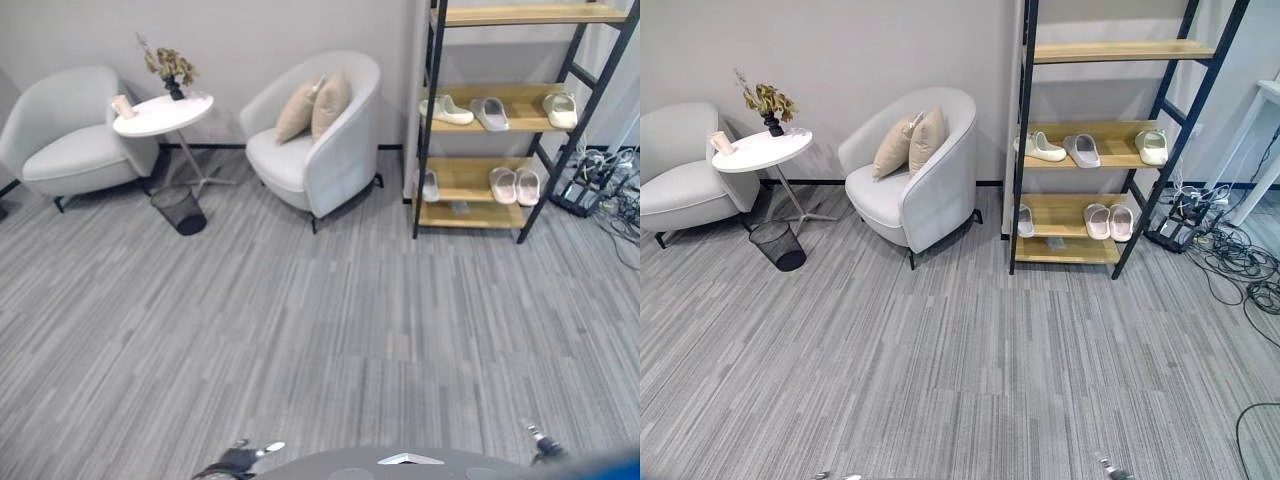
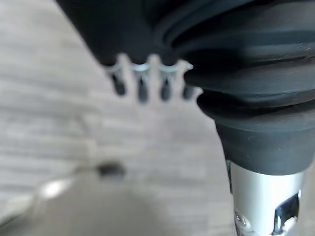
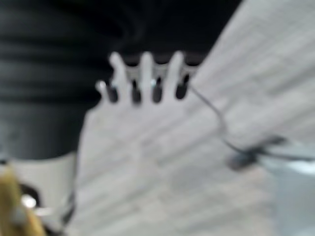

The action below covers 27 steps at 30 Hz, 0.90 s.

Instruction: Arrange the slippers neatly on the shoe rack.

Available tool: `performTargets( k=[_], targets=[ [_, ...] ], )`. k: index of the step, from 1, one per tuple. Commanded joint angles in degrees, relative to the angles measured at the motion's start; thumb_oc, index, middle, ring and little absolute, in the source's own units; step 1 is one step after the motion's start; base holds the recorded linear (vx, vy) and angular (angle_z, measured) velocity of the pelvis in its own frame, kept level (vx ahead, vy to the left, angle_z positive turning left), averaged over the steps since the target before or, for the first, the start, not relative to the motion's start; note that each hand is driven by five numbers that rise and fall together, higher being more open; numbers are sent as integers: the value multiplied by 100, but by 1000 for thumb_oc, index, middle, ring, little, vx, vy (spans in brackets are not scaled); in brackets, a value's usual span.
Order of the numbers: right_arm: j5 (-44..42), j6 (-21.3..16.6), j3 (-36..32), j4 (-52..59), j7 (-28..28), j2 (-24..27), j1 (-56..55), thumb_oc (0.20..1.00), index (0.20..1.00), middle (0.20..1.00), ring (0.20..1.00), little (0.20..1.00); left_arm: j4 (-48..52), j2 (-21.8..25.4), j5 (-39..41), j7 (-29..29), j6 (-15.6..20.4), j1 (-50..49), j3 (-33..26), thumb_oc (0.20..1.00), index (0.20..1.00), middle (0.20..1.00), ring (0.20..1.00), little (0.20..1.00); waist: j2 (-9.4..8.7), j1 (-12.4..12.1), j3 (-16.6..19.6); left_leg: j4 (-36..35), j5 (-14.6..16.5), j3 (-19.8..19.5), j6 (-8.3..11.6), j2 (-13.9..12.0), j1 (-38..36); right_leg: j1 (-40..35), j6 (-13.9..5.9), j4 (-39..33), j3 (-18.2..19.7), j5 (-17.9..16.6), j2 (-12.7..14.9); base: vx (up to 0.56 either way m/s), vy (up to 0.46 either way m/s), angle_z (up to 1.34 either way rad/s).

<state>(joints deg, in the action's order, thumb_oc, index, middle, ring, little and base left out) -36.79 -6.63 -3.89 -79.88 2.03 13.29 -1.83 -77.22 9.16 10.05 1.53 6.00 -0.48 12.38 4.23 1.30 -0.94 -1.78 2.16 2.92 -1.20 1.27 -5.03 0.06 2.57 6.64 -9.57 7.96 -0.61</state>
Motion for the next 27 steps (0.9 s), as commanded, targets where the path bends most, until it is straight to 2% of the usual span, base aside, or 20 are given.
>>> performTargets(
  k=[1,4,7,9,10,11,12,13,16,17,18,19,22,23,24,25,26,27],
  targets=[
    [-100,-183,337,-292,-211,-13,287,1000,1000,1000,1000,1000,-293,-233,24,906,280,503,-151,1000,1000,1000,1000,1000,-220,154,-186,-322,62,-251,363,-163,-2,-776,-609,-1164,24,-208,269,51,-176,0],
    [3,-100,546,-324,-196,-75,361,1000,1000,1000,1000,1000,-336,-267,-87,1017,252,619,35,1000,1000,1000,1000,1000,-269,178,-293,-131,88,-172,409,-232,101,-724,-568,-1137,115,-210,249,9,-133,-6],
    [219,-33,743,-339,-144,-82,307,1000,1000,1000,1000,1000,-202,-288,-149,941,234,692,230,1000,1000,1000,1000,1000,-390,175,-522,1179,376,-33,543,-292,734,-623,-445,-956,211,-124,264,-33,-172,-20],
    [432,21,879,-354,-152,-54,346,1000,1000,1000,1000,1000,-88,-291,-289,1017,246,774,363,1000,1000,1000,1000,1000,-497,130,-676,2067,170,66,587,-417,1164,-751,-355,-1009,189,-118,289,37,-139,-15],
    [432,21,878,-354,-153,-54,348,1000,1000,1000,1000,1000,-87,-291,-290,1018,246,775,362,1000,1000,1000,1000,1000,-486,136,-671,2110,189,55,590,-429,1195,-742,-352,-1009,183,-120,276,173,-80,-14],
    [532,15,1015,-253,-140,17,387,1000,1000,1000,1000,1000,5,-253,-348,1065,279,827,438,1000,1000,1000,1000,1000,-552,-9,-779,2233,150,60,467,-229,1789,-871,-371,-1139,189,-79,274,146,-27,-4],
    [532,16,1015,-252,-140,16,385,1000,1000,1000,1000,1000,5,-252,-349,1065,279,826,438,1000,1000,1000,1000,1000,-558,-9,-782,2235,159,64,462,-223,1780,-881,-376,-1141,190,-73,282,244,2,-9],
    [604,-8,1060,-208,-136,-2,371,1000,1000,1000,1000,1000,-3,-255,-358,1059,283,780,415,1000,1000,1000,1000,1000,-554,-78,-755,1884,150,30,429,-114,1824,-921,-411,-1164,218,-31,263,220,75,-10],
    [822,-88,1238,-81,-194,-111,404,1000,1000,1000,1000,1000,-107,-245,-441,1144,304,673,400,1000,1000,1000,1000,1000,-505,-325,-731,869,-411,-253,481,94,2016,-1162,-470,-1164,316,119,179,332,127,-24],
    [1020,-113,1286,-34,-288,-139,441,1000,1000,1000,1000,1000,-201,-238,-505,1152,278,612,362,1000,1000,1000,1000,1000,-501,-426,-669,532,-507,-467,446,150,2012,-1280,-492,-1164,494,206,135,389,175,-57],
    [1106,-123,1305,-5,-325,-175,457,1000,1000,1000,1000,1000,-272,-242,-562,1214,235,556,341,1000,1000,1000,1000,1000,-518,-434,-613,529,-509,-545,361,196,1933,-1339,-506,-1119,553,245,159,287,136,-66],
    [1107,-123,1305,-4,-326,-176,456,1000,1000,1000,1000,1000,-272,-241,-562,1214,235,555,341,1000,1000,1000,1000,1000,-522,-436,-617,528,-506,-541,360,199,1925,-1346,-508,-1120,555,248,163,248,130,-88],
    [1087,-177,1308,229,-350,-273,462,1000,1000,1000,1000,1000,-310,-138,-678,1277,232,482,241,1000,1000,1000,1000,1000,-676,-486,-468,770,-324,-581,132,356,1838,-1222,-649,-304,602,338,312,277,128,-83],
    [1088,-176,1308,230,-351,-274,461,1000,1000,1000,1000,1000,-309,-136,-678,1277,232,481,241,1000,1000,1000,1000,1000,-680,-492,-467,774,-319,-574,130,357,1839,-1216,-650,-291,609,347,316,284,196,-30],
    [1019,-186,1333,374,-271,-317,586,1000,1000,1000,1000,1000,-226,-63,-722,1291,259,507,214,1000,1000,1000,1000,1000,-690,-515,-483,820,-125,-516,-24,372,1635,-735,-936,773,509,36,422,184,141,-30],
    [1019,-186,1333,374,-271,-318,587,1000,1000,1000,1000,1000,-226,-62,-722,1290,259,507,213,1000,1000,1000,1000,1000,-695,-522,-482,824,-122,-507,-27,376,1638,-723,-939,793,517,48,428,415,346,-68],
    [1240,-192,1480,522,-231,-387,636,1000,1000,1000,1000,1000,-133,44,-800,1315,225,608,203,1000,1000,1000,1000,1000,-537,-423,-630,703,121,-491,-259,357,1023,93,-1226,2573,180,-876,764,232,207,-58],
    [1240,-192,1480,522,-231,-387,636,1000,1000,1000,1000,1000,-133,44,-800,1314,225,608,203,1000,1000,1000,1000,1000,-538,-423,-630,702,121,-491,-259,358,1023,93,-1226,2575,180,-875,765,344,280,-42]
  ],
)
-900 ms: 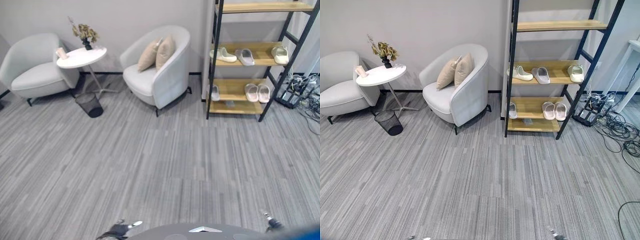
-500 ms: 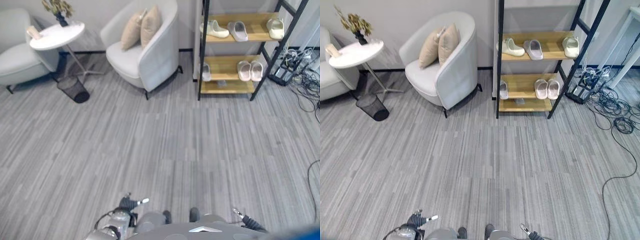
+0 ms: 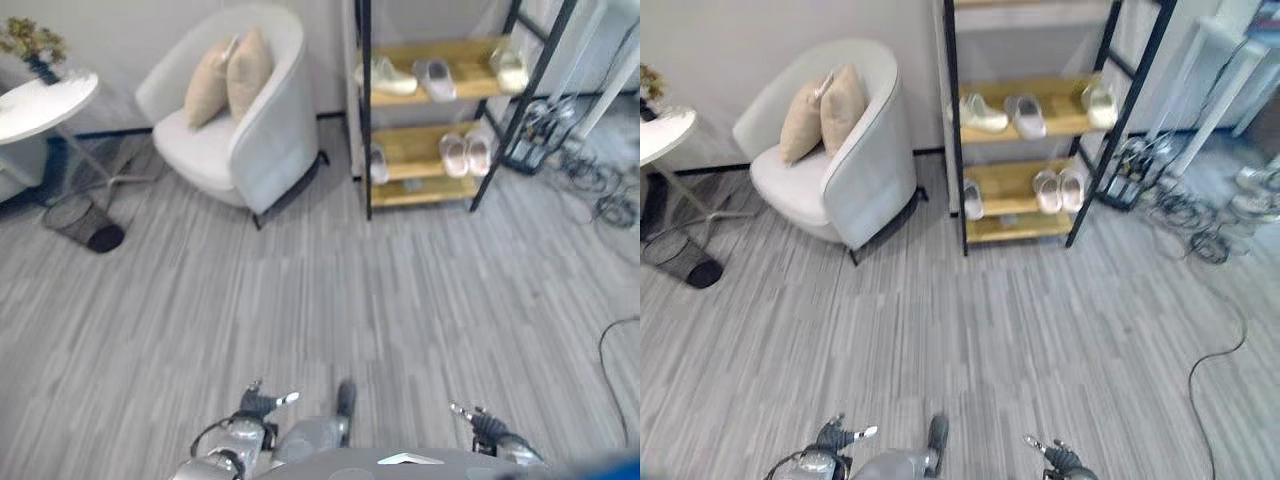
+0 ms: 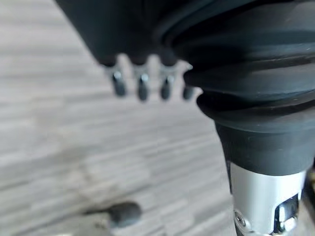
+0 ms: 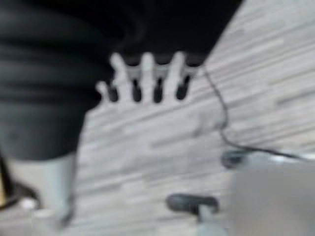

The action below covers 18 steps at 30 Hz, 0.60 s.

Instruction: Arrange the slippers neatly on the shoe rack.

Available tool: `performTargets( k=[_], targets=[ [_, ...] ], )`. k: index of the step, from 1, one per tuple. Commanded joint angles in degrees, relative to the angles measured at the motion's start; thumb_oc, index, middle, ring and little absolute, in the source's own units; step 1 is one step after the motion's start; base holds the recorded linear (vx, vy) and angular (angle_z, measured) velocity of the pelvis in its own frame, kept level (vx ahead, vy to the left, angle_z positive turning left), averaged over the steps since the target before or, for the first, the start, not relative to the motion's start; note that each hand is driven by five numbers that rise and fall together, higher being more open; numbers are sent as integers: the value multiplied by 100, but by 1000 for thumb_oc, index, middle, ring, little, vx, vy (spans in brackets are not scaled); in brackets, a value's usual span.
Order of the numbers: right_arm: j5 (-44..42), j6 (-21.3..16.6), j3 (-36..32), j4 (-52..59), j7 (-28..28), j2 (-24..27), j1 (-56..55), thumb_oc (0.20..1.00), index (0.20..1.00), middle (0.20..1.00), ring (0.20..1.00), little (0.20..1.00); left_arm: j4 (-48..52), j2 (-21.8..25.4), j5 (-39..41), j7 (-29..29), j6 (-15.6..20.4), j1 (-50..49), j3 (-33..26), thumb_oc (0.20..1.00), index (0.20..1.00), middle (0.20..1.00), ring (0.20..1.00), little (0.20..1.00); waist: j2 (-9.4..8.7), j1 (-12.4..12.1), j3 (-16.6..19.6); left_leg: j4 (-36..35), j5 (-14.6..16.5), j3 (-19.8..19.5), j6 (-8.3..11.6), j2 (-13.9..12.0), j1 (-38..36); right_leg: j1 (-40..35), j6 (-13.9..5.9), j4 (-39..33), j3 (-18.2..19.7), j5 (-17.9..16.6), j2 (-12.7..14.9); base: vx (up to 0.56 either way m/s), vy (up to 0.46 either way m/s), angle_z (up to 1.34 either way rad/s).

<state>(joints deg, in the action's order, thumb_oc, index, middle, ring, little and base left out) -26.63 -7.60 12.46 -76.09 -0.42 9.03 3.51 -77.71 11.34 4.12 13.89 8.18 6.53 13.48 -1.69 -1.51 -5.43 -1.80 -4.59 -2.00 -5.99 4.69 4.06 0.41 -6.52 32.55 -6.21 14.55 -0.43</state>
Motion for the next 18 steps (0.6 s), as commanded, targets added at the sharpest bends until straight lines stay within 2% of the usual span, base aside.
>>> performTargets(
  k=[1,2,3,4,5,7,9,10,11,13,16,18],
  targets=[
    [305,-91,-121,198,8,12,111,1000,1000,1000,1000,1000,-64,-133,-213,61,-2,-57,101,1000,1000,1000,1000,1000,138,-88,-215,582,869,-15,172,-8,-137,217,-283,261,-408,-1590,938,345,123,17],
    [379,-99,-117,222,11,-10,87,1000,1000,1000,1000,1000,-41,-95,-197,52,11,-13,55,1000,1000,1000,1000,1000,213,-50,-186,434,1021,-11,177,-55,-463,294,-167,-106,-839,-1434,1311,459,97,8],
    [414,-96,-123,220,14,-18,66,1000,1000,1000,1000,1000,-24,-69,-149,36,22,1,-10,1000,1000,1000,1000,1000,242,-47,-216,382,1107,1,204,-114,-622,290,-94,-477,-1084,-1280,1470,506,-60,2],
    [481,-48,-153,181,53,-3,48,1000,1000,1000,1000,1000,35,-52,-110,-5,52,63,-74,1000,1000,1000,1000,1000,260,-34,-220,344,1233,40,273,-186,-757,393,-104,-1183,-1319,-1261,1685,277,-111,-23],
    [482,-48,-153,180,53,-2,49,1000,1000,1000,1000,1000,35,-52,-110,-6,52,63,-74,1000,1000,1000,1000,1000,272,-29,-238,340,1238,33,278,-200,-781,354,-101,-1210,-1334,-1268,1668,262,-144,-4],
    [639,19,-180,78,53,38,-21,1000,1000,1000,1000,1000,64,-36,-175,-24,105,126,-68,1000,1000,1000,1000,1000,228,35,-235,244,1355,-5,387,-216,-977,486,-217,-2118,-1236,-1526,1787,259,-149,17],
    [678,46,-238,-8,37,82,-104,1000,1000,1000,1000,1000,94,-42,-200,1,133,143,-45,1000,1000,1000,1000,1000,210,126,-248,200,1451,-46,471,-248,-1148,510,-367,-2772,-947,-1826,1755,366,-236,23],
    [604,76,-377,-155,24,113,-242,1000,1000,1000,1000,1000,57,-66,-159,50,171,115,-65,1000,1000,1000,1000,1000,140,219,-219,194,1572,-137,564,-290,-1290,562,-458,-3013,-476,-1960,1688,319,-232,17],
    [604,76,-378,-154,24,114,-244,1000,1000,1000,1000,1000,57,-67,-159,51,171,113,-64,1000,1000,1000,1000,1000,146,214,-227,192,1577,-133,566,-297,-1304,548,-457,-3017,-476,-1959,1679,303,-254,20],
    [506,82,-476,-256,3,111,-295,1000,1000,1000,1000,1000,14,-106,-149,94,170,33,-109,1000,1000,1000,1000,1000,93,211,-154,187,1665,-204,628,-365,-1397,464,-396,-3067,-324,-1915,1562,204,-244,51],
    [289,40,-569,-343,-39,154,-368,1000,1000,1000,1000,1000,-60,-149,-100,181,194,-124,-148,1000,1000,1000,1000,1000,108,218,-71,350,1661,-320,816,-704,-1374,498,-213,-2824,-327,-1607,1234,177,-350,37],
    [234,34,-564,-419,-83,194,-350,1000,1000,1000,1000,1000,-131,-180,64,189,191,-196,-228,1000,1000,1000,1000,1000,117,174,-94,1010,1267,-385,1007,-888,-1084,341,26,-2792,-441,-1328,1006,113,-355,-34]
  ],
)
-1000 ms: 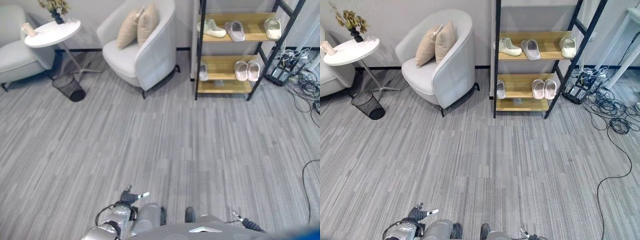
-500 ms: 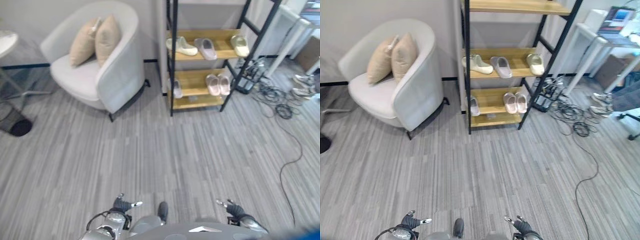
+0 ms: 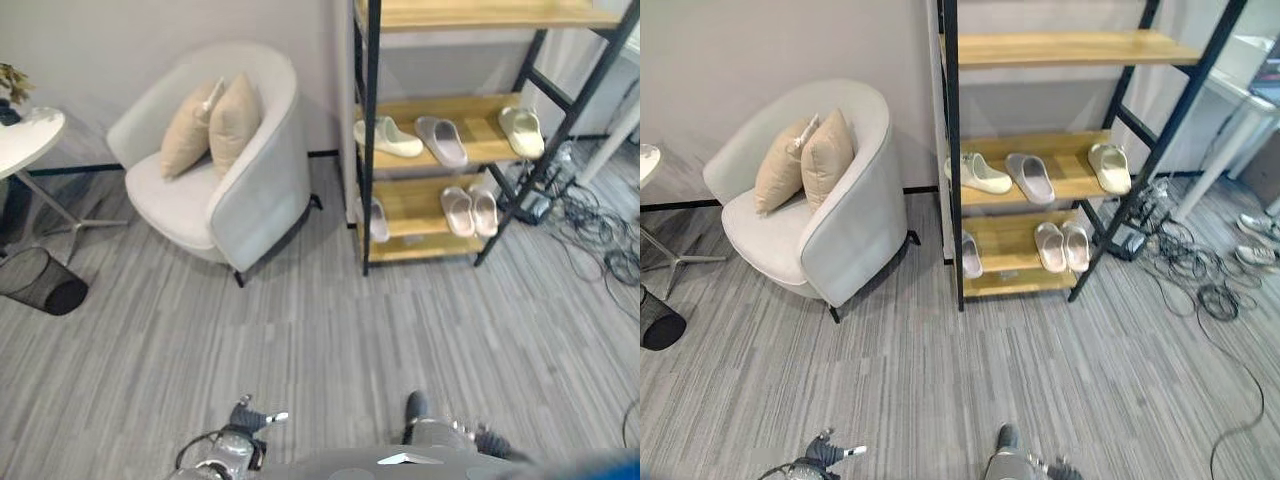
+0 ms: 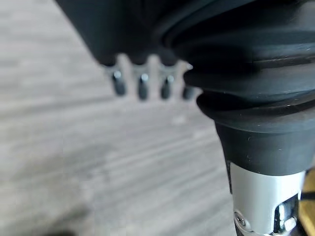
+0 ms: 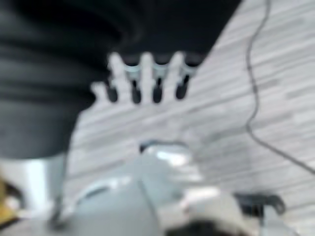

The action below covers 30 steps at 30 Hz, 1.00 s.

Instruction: Arrange the slippers neatly on the shoe rack.

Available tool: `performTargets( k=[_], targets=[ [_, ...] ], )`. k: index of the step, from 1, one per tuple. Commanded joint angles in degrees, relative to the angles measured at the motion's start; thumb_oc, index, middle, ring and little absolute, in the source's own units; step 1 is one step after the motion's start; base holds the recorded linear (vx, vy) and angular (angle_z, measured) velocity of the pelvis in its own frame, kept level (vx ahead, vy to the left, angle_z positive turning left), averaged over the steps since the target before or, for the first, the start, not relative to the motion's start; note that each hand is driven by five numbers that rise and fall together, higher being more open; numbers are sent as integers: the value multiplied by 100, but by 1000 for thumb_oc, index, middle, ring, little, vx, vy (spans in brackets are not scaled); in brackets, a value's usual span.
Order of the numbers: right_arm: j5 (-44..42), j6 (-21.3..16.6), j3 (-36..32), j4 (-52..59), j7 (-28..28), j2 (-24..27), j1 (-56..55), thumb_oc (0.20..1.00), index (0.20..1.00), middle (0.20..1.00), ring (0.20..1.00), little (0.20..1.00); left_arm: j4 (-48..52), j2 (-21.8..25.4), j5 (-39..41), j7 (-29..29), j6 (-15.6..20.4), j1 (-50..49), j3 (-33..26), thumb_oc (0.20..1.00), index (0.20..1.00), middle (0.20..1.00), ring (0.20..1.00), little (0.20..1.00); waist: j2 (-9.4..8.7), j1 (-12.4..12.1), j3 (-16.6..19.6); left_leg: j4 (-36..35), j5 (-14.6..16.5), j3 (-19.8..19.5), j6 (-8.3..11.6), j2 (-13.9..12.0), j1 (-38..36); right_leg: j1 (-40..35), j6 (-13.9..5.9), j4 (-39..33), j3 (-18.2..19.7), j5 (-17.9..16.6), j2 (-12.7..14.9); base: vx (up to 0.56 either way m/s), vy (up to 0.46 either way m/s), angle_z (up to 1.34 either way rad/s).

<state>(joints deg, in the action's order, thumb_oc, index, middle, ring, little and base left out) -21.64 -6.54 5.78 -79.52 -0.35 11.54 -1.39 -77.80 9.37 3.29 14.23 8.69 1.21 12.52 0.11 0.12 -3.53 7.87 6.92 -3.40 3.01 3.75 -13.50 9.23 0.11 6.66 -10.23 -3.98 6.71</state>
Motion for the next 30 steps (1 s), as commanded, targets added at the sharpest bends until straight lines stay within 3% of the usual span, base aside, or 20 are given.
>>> performTargets(
  k=[1,2,3,4,5,7,8,10,12,13,16,18,22,23,24,25,26,27,29,30],
  targets=[
    [-265,-92,132,-94,-114,-42,156,1000,1000,1000,1000,1000,-125,13,200,150,144,347,-146,1000,1000,1000,1000,1000,-89,-10,-333,537,-111,-268,168,-832,933,-669,-534,-233,-121,638,228,33,-380,-42],
    [-352,-130,139,-103,-140,-27,198,1000,1000,1000,1000,1000,-112,29,321,219,133,412,-167,1000,1000,1000,1000,1000,-160,-71,-500,1300,-583,-231,243,-952,1391,-828,-394,-234,-208,716,175,-12,-246,-13],
    [-352,-131,139,-104,-140,-29,201,1000,1000,1000,1000,1000,-113,31,322,219,133,414,-167,1000,1000,1000,1000,1000,-170,-55,-484,1297,-598,-244,240,-938,1417,-812,-397,-238,-220,710,188,10,-441,23],
    [-463,-146,193,-52,-128,20,239,1000,1000,1000,1000,1000,-39,58,357,194,96,492,-161,1000,1000,1000,1000,1000,-372,-110,-633,2095,-839,393,77,-1259,1888,-1088,-200,-317,-360,832,100,60,-365,52],
    [-491,-137,193,-52,-144,48,260,1000,1000,1000,1000,1000,-27,64,340,176,82,487,-142,1000,1000,1000,1000,1000,-411,-118,-640,2287,-723,716,62,-1396,2000,-1162,-181,-383,-378,872,55,115,-420,80],
    [-447,-157,253,-17,-148,88,307,1000,1000,1000,1000,1000,11,20,276,122,88,488,-78,1000,1000,1000,1000,1000,-428,-182,-586,2065,-358,990,5,-1163,2208,-1315,-219,-503,-426,895,29,176,-112,62],
    [-382,-205,335,78,-153,41,352,1000,1000,1000,1000,1000,0,0,210,88,92,473,-68,1000,1000,1000,1000,1000,-420,-273,-500,1308,-101,1085,-158,-616,2313,-1429,-278,-604,-456,910,-24,255,-6,0],
    [-278,-265,479,219,-197,-4,462,1000,1000,1000,1000,1000,-27,-16,184,72,83,483,-62,1000,1000,1000,1000,1000,-306,-409,-399,228,-480,1065,-162,-310,2299,-1612,-336,-657,-441,983,-224,257,42,-17],
    [-73,-282,574,241,-255,-60,479,1000,1000,1000,1000,1000,-117,-25,173,73,72,467,-124,1000,1000,1000,1000,1000,-250,-447,-285,-466,-598,966,-216,-198,1976,-1687,-390,-659,-411,1051,-326,250,66,-25],
    [77,-292,670,267,-297,-121,471,1000,1000,1000,1000,1000,-155,-25,137,127,77,436,-135,1000,1000,1000,1000,1000,-272,-473,-192,-548,-587,604,-273,-22,1844,-1689,-430,-525,-372,1106,-344,338,114,-42],
    [119,-282,679,293,-291,-236,390,1000,1000,1000,1000,1000,-177,30,122,142,66,389,-193,1000,1000,1000,1000,1000,-301,-428,-57,-706,-550,605,-348,-4,1601,-1732,-487,-358,-387,1187,-294,208,89,-30],
    [177,-265,699,316,-285,-288,367,1000,1000,1000,1000,1000,-147,32,104,167,72,371,-194,1000,1000,1000,1000,1000,-284,-412,-15,-799,-500,644,-400,21,1474,-1684,-559,-154,-423,1180,-232,96,114,-26],
    [166,-242,639,328,-279,-347,414,1000,1000,1000,1000,1000,-65,87,142,216,86,452,-229,1000,1000,1000,1000,1000,-114,-347,-120,-863,-416,663,-517,-78,1251,-1107,-883,1206,-628,1058,48,31,105,-2],
    [166,-241,639,328,-280,-347,415,1000,1000,1000,1000,1000,-66,87,142,216,85,452,-230,1000,1000,1000,1000,1000,-119,-348,-118,-861,-416,665,-519,-72,1256,-1094,-886,1227,-624,1067,57,52,9,12],
    [222,-225,641,316,-284,-368,372,1000,1000,1000,1000,1000,-29,132,114,263,88,479,-215,1000,1000,1000,1000,1000,-60,-347,-133,-910,-364,629,-527,-130,1160,-1118,-897,1199,-861,970,382,41,-18,15],
    [222,-225,641,316,-284,-368,372,1000,1000,1000,1000,1000,-28,133,114,264,88,478,-215,1000,1000,1000,1000,1000,-61,-338,-144,-915,-366,620,-527,-128,1146,-1135,-897,1198,-871,973,385,55,-86,17],
    [218,-222,591,288,-290,-335,376,1000,1000,1000,1000,1000,-34,173,68,295,86,529,-187,1000,1000,1000,1000,1000,-7,-336,-145,-951,-325,571,-508,-193,1131,-1168,-818,918,-920,913,664,13,-68,21],
    [218,-222,591,288,-289,-334,377,1000,1000,1000,1000,1000,-34,172,68,295,87,530,-187,1000,1000,1000,1000,1000,-6,-333,-152,-952,-324,567,-508,-193,1124,-1178,-818,915,-924,914,663,25,-138,26],
    [154,-192,463,228,-287,-267,382,1000,1000,1000,1000,1000,-124,212,-50,370,93,563,-97,1000,1000,1000,1000,1000,-24,-260,-138,-929,-270,500,-427,-209,1134,-1101,-944,348,-294,350,1038,34,-205,18],
    [154,-192,462,228,-287,-267,381,1000,1000,1000,1000,1000,-124,212,-50,371,93,562,-97,1000,1000,1000,1000,1000,-24,-264,-140,-930,-268,503,-428,-209,1129,-1106,-945,344,-291,347,1037,31,-194,17]
  ],
)
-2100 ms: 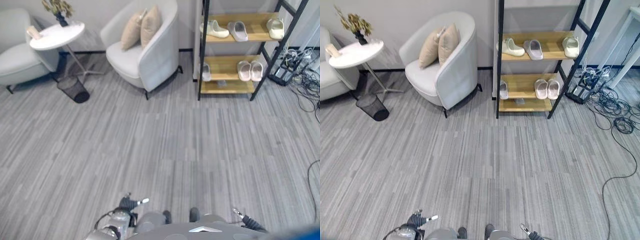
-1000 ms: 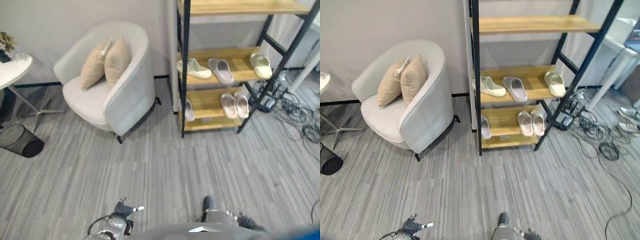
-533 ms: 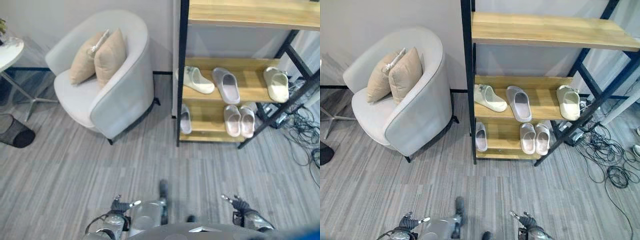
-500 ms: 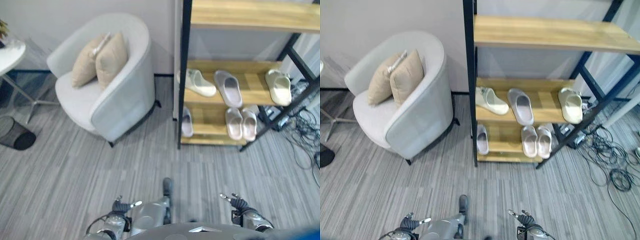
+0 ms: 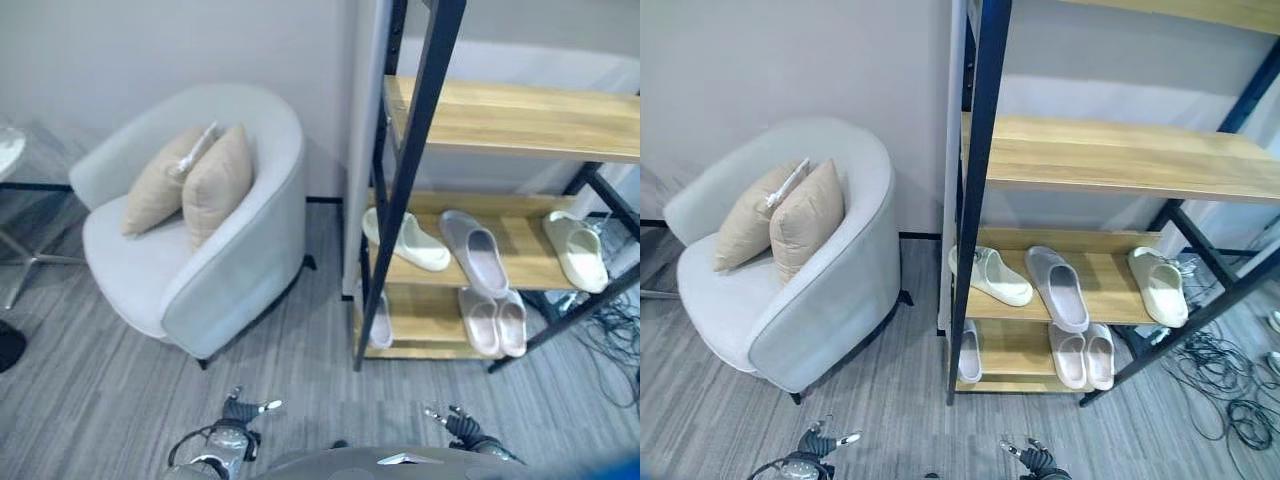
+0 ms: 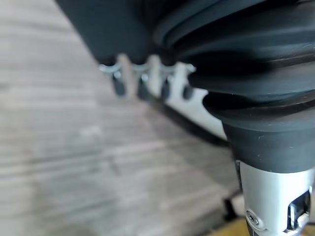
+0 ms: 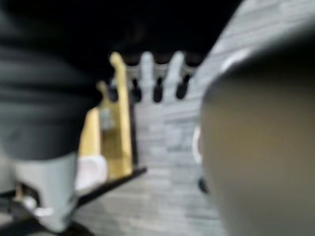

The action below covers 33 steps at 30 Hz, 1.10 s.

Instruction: Arrange the slippers neatly on the shoe rack.

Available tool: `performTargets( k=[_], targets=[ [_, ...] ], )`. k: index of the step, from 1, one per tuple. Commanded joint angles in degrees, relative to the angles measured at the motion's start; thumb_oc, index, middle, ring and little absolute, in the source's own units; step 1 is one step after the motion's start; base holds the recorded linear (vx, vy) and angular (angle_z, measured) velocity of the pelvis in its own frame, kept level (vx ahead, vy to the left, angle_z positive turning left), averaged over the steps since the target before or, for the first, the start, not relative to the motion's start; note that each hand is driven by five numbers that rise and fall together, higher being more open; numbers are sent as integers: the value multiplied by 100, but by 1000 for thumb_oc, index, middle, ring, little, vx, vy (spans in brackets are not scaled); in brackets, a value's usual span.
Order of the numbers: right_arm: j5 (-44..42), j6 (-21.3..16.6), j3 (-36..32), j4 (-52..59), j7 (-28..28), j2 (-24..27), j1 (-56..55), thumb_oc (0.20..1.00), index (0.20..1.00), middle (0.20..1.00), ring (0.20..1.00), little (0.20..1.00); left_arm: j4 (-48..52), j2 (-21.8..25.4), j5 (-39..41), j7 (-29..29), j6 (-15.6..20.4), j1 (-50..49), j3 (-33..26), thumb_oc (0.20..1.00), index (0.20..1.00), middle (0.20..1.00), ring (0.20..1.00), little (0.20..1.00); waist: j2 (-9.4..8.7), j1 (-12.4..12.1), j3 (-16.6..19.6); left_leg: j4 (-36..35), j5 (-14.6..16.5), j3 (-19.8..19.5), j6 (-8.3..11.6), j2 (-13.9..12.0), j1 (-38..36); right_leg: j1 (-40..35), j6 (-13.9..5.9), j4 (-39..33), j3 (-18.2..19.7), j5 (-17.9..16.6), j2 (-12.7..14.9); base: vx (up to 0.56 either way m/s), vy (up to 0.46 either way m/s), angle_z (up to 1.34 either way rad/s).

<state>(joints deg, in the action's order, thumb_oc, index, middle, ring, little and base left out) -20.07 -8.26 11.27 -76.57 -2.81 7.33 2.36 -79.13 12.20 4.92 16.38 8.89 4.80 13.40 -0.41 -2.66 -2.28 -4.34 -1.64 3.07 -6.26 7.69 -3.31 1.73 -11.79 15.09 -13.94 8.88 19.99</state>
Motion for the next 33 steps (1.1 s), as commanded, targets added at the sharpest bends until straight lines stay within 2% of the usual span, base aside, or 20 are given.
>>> performTargets(
  k=[1,3,5,6,7,8,11,12,13,15,17,18,19,21,27,33],
  targets=[
    [-21,-12,-107,-87,-34,156,-13,1000,1000,1000,1000,1000,-18,-69,-237,171,71,183,-165,1000,1000,1000,1000,1000,3,32,-247,298,594,-163,518,-600,121,-364,198,-577,261,-1056,-275,16,-140,20],
    [-22,4,-122,-138,-47,146,-54,1000,1000,1000,1000,1000,-46,-76,-260,194,67,130,-151,1000,1000,1000,1000,1000,-62,20,-210,324,594,-223,576,-616,164,-506,133,-772,565,-1041,-352,19,-261,16],
    [-33,29,-140,-160,-65,130,-77,1000,1000,1000,1000,1000,-45,-73,-242,212,71,93,-160,1000,1000,1000,1000,1000,-105,-33,-196,371,558,-304,672,-716,248,-585,133,-890,636,-750,-500,-7,-295,23],
    [-26,28,-133,-174,-70,131,-88,1000,1000,1000,1000,1000,-36,-73,-244,222,80,93,-151,1000,1000,1000,1000,1000,-121,-62,-198,390,535,-336,711,-766,289,-611,155,-954,575,-649,-558,-92,-547,22],
    [31,18,-37,-211,-69,182,-86,1000,1000,1000,1000,1000,8,-114,-173,234,117,120,-135,1000,1000,1000,1000,1000,-136,-138,-226,454,342,-526,900,-1027,453,-721,297,-1153,360,-363,-856,-87,-452,18],
    [31,18,-37,-212,-69,182,-86,1000,1000,1000,1000,1000,9,-114,-172,234,117,120,-135,1000,1000,1000,1000,1000,-134,-134,-225,452,341,-531,902,-1028,454,-722,298,-1153,355,-362,-859,-98,-493,32],
    [60,-24,92,-148,-72,242,-41,1000,1000,1000,1000,1000,152,-155,71,171,177,205,-139,1000,1000,1000,1000,1000,-117,-175,-306,343,11,-802,1071,-1276,596,-742,536,-1189,204,-135,-1213,-79,-317,38],
    [106,-53,174,-108,-84,319,19,1000,1000,1000,1000,1000,239,-204,303,108,233,260,-172,1000,1000,1000,1000,1000,-104,-194,-366,245,-203,-973,1180,-1370,698,-767,641,-1257,64,-77,-1383,-129,-342,58],
    [116,-72,189,-82,-90,378,51,1000,1000,1000,1000,1000,302,-236,451,82,276,322,-193,1000,1000,1000,1000,1000,-104,-203,-416,261,-281,-1002,1209,-1378,785,-773,671,-1290,-30,-84,-1407,-147,-292,66],
    [168,-86,225,-70,-128,443,122,1000,1000,1000,1000,1000,346,-298,528,37,303,379,-167,1000,1000,1000,1000,1000,-159,-201,-482,372,-191,-826,1141,-1322,874,-758,714,-1343,-164,-138,-1390,-137,-140,31],
    [224,-109,249,-51,-205,490,182,1000,1000,1000,1000,1000,341,-355,461,3,282,411,-135,1000,1000,1000,1000,1000,-225,-172,-463,710,122,-545,1062,-1204,831,-685,746,-1407,-313,-202,-1334,-114,-80,33],
    [224,-109,249,-51,-205,490,182,1000,1000,1000,1000,1000,341,-355,461,3,282,411,-135,1000,1000,1000,1000,1000,-225,-172,-463,710,122,-545,1062,-1204,831,-685,746,-1407,-313,-202,-1334,-15,-1,26],
    [244,-141,264,-21,-250,524,210,1000,1000,1000,1000,1000,269,-435,397,-24,263,285,-117,1000,1000,1000,1000,1000,-141,-90,-281,619,415,-530,1019,-1104,438,-655,770,-1434,-265,-184,-1416,43,46,29],
    [193,-259,298,210,-271,416,207,1000,1000,1000,1000,1000,157,-476,419,-24,243,225,-137,1000,1000,1000,1000,1000,-85,-19,-122,288,434,-675,948,-951,209,-759,720,-1492,-225,-248,-1427,119,74,25],
    [22,-350,450,519,-127,237,232,1000,1000,1000,1000,1000,68,-436,335,-41,205,141,-173,1000,1000,1000,1000,1000,-69,10,12,26,425,-615,883,-916,-72,-955,667,-1564,-138,-288,-1362,72,76,-2],
    [-591,-395,917,1309,482,-24,447,1000,1000,1000,1000,1000,128,-438,227,-184,198,141,-78,1000,1000,1000,1000,1000,-59,-70,133,-66,494,-555,811,-816,-216,-1057,549,-1636,-116,-359,-1254,42,85,-5]
  ],
)
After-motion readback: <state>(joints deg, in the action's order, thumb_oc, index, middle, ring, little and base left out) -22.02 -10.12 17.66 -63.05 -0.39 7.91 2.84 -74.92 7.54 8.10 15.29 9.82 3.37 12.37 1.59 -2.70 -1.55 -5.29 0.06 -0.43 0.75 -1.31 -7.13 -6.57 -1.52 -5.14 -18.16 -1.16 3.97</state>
